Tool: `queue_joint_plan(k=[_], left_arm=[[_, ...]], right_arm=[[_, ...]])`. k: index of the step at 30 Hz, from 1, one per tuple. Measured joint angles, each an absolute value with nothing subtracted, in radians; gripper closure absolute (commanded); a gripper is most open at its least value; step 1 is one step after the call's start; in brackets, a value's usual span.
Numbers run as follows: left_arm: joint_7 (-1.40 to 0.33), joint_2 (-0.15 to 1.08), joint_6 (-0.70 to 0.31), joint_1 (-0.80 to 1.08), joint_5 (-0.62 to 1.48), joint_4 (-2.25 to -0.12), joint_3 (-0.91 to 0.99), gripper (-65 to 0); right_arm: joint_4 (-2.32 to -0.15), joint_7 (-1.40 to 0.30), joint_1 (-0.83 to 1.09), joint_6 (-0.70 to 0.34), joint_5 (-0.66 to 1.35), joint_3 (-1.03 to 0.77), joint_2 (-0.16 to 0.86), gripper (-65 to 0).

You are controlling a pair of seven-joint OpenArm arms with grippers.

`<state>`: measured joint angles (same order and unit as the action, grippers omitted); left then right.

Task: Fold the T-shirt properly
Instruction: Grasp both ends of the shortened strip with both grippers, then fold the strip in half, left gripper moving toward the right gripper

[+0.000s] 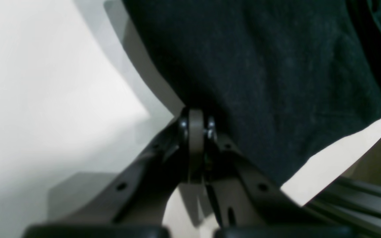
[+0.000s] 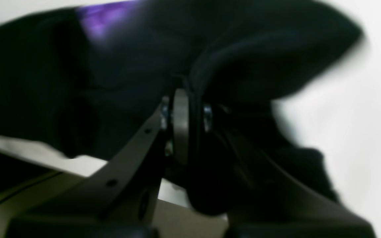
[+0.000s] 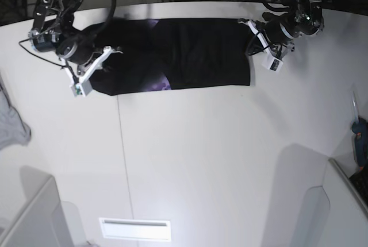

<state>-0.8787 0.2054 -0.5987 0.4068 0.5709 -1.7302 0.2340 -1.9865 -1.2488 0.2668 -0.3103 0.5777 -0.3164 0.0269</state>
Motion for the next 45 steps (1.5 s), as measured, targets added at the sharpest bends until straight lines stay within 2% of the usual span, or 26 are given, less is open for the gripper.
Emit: queue_joint_plan(k=[3,7,11,16,19,26,31,42,45], left_arm=[[-0.879,0.206,-0.598,0.404,0.569,-1.729,0.223,0.0],[-0.875,0.208,-0.513,0.402,0.572,-1.729,0.184,0.0],[-0.873,0.21,-0.487,0.38,0.575,-1.729,0.115,0.0],[-0.881,0.205,-0.485,0.343,0.568,-1.728,0.06,0.0],[-0.879,0.205,-0.485,0.314,0.568,-1.727,0.025,0.0],[-0.879,0.196,-0.368,0.225,0.577,-1.686,-0.1,0.0],[-0.879,0.147,-0.363,0.193,0.577,-1.663,-0.126,0.0],[-0.879,0.133,-0.363,0.154,0.576,-1.654,-0.125,0.0],[-0.879,0.133,-0.362,0.156,0.576,-1.654,-0.125,0.0]], right_arm=[[-1.991,-1.25,0.272,-0.311,0.575,-0.283,-0.01,0.0],[-1.991,-1.25,0.272,-0.312,0.619,-0.263,-0.033,0.0],[-1.991,-1.211,0.269,-0.311,0.722,-0.264,-0.008,0.0],[-1.991,-1.202,0.25,-0.31,0.729,-0.288,0.052,0.0],[-1.991,-1.209,0.245,-0.311,0.725,-0.333,0.052,0.0],[-1.99,-1.209,0.211,-0.311,0.726,-0.382,0.06,0.0],[-1.99,-1.214,0.195,-0.312,0.729,-0.382,0.059,0.0],[-1.99,-1.215,0.205,-0.31,1.034,-0.445,0.093,0.0],[-1.99,-1.216,0.206,-0.31,1.036,-0.442,0.089,0.0]])
